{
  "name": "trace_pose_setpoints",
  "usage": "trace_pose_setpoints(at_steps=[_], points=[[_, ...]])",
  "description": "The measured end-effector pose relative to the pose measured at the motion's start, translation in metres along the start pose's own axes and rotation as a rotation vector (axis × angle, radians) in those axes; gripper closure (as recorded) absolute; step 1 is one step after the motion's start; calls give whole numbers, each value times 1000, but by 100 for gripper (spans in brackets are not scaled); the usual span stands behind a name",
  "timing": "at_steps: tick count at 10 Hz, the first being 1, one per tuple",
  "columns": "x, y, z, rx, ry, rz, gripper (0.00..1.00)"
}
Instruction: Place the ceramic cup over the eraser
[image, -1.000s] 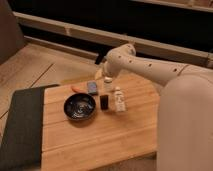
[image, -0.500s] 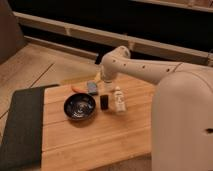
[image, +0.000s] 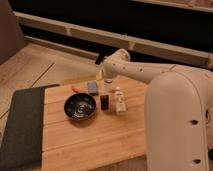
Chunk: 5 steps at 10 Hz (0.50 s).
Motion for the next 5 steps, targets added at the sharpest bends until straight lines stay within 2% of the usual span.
trace_pose_setpoints(at_steps=[2, 5], points=[[-3, -12, 11, -6, -6, -11, 35], [-7, -34, 33, 5, 22, -25, 35]])
